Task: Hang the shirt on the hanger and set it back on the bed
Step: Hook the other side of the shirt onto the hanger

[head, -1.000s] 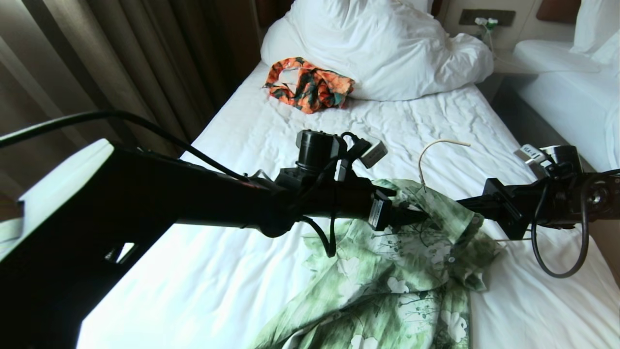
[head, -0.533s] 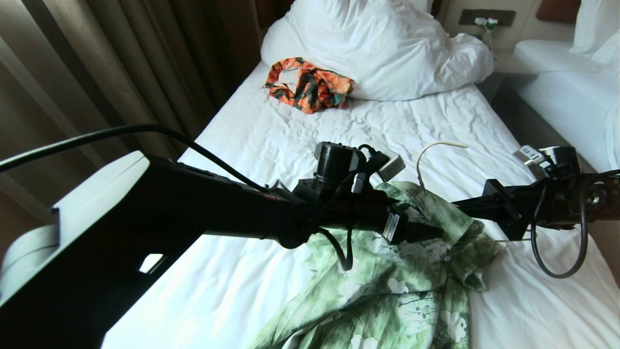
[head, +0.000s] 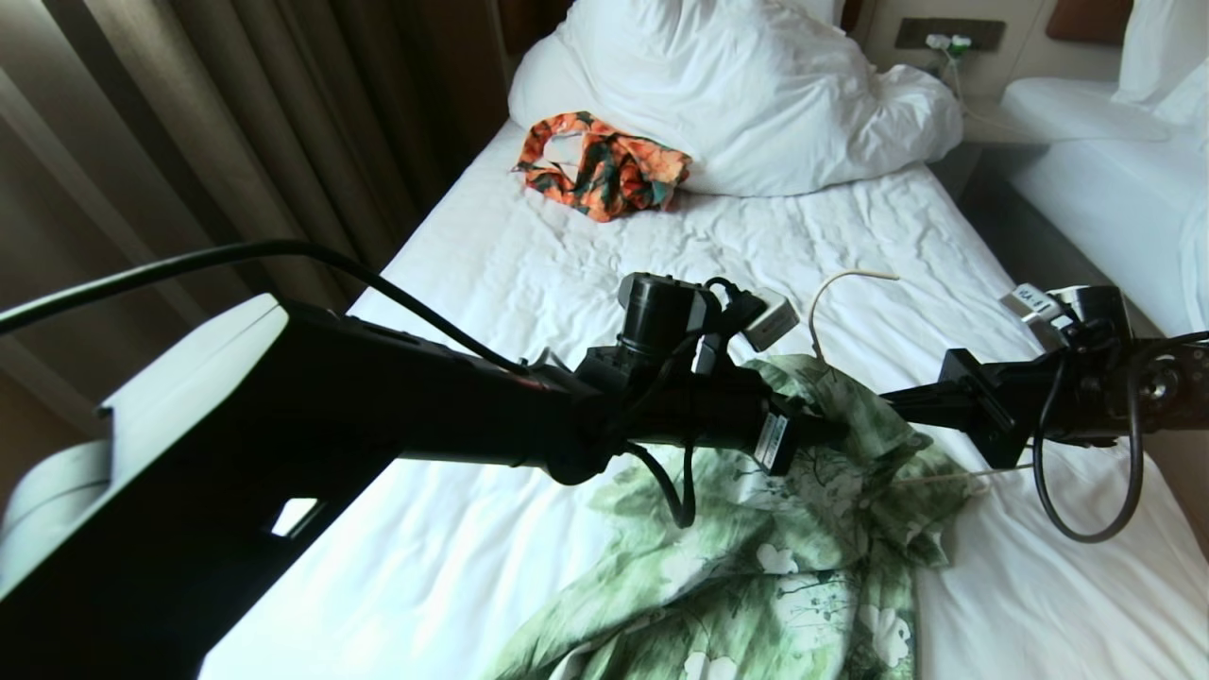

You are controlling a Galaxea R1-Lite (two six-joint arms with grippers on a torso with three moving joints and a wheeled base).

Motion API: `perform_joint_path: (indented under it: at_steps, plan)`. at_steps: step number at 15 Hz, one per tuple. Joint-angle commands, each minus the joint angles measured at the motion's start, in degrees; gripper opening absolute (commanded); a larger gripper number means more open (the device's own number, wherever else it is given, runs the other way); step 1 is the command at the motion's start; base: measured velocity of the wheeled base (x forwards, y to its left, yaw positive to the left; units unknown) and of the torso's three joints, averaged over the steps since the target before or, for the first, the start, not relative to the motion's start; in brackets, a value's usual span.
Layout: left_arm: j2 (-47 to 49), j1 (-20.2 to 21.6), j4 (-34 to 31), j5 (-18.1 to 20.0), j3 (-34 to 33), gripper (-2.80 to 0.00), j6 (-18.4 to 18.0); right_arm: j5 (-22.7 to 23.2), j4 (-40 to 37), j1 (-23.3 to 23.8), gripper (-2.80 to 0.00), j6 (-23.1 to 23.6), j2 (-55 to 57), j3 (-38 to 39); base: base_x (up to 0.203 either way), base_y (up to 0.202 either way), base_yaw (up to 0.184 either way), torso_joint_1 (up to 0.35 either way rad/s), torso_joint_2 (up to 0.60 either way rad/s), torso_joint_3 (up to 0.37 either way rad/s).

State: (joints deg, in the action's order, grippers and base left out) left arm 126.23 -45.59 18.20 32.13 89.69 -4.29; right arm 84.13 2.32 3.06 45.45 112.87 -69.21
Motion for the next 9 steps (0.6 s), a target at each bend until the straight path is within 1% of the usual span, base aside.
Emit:
perform_joint_path:
  at_steps: [1,3,9]
  plan:
    - [-0.6,-0.4,0.1,0.2,-0.4,-2.8,0.0,0.4,0.0,0.1,-2.8,0.3,0.0,0.0,0.0,0.0,0.0,0.0,0.0,0.0]
    - [-1.8,-0.8,0.2,0.2,-1.7,-2.8,0.0,1.3,0.0,0.3,-2.8,0.2,-0.1,-0.1,0.0,0.0,0.0,0.0,0.0,0.0]
    - [-3.9,-1.0,0.2,0.2,-3.6,-2.8,-0.1,1.7,0.8,0.8,-2.8,0.1,-0.5,0.1,0.0,0.0,0.0,0.0,0.0,0.0]
